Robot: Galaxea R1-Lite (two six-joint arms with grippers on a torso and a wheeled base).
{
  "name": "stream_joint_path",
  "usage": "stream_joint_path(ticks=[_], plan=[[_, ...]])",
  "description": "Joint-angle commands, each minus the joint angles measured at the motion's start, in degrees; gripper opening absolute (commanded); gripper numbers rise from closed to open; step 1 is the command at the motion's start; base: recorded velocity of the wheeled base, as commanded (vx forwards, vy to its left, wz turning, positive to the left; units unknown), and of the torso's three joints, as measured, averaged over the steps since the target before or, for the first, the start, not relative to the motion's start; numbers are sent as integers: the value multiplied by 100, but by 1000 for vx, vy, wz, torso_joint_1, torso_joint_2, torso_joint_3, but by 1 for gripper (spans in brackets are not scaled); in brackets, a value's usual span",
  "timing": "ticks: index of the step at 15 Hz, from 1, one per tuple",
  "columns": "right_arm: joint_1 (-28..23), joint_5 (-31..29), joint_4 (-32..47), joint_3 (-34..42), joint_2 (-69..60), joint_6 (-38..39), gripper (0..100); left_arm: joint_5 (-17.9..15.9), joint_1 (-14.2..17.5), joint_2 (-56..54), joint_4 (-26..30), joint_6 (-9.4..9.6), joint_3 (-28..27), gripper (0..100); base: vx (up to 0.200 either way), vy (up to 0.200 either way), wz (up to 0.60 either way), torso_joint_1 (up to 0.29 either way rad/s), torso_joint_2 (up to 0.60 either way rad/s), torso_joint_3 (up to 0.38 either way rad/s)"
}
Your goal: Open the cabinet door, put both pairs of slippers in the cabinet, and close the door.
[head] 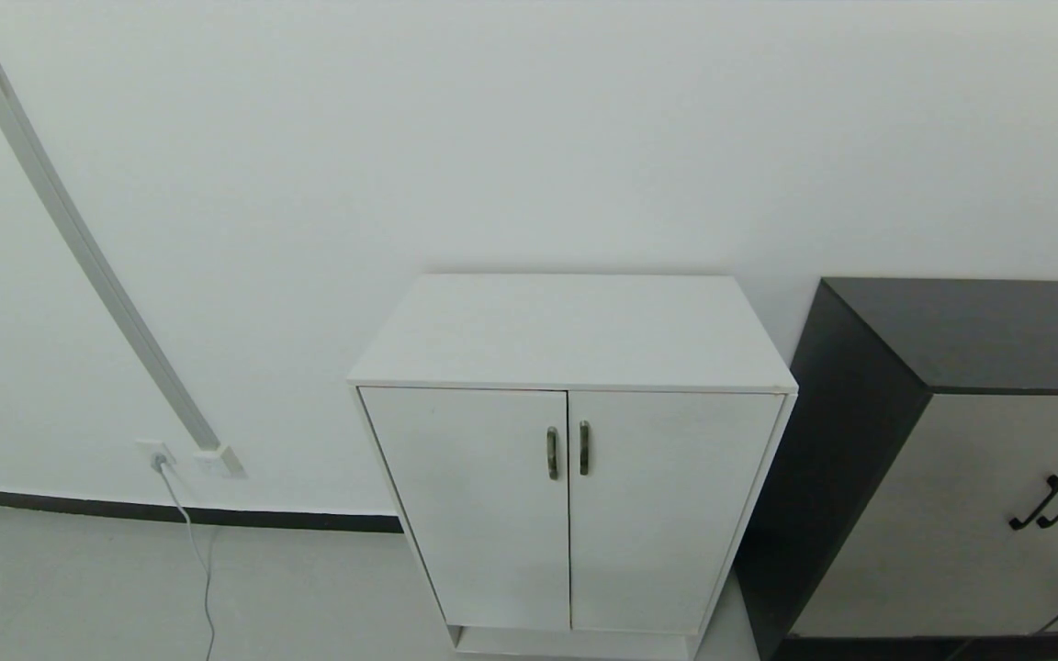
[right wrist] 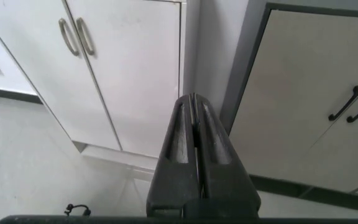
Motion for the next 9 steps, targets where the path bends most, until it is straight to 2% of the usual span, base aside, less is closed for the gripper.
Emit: stream_joint_path(ticks=[1,4,9], plan=[[-29,4,0,0,-2,-6,0,-2,1,7,0,-2,0,0,0,0,0,0,0,0],[-513,4,0,0,-108,-6,0,-2,1,7,0,-2,0,0,0,0,0,0,0,0],[-442,-5,-18,0,-539,267,0,7,1,7,0,-2,0,0,0,0,0,0,0,0]])
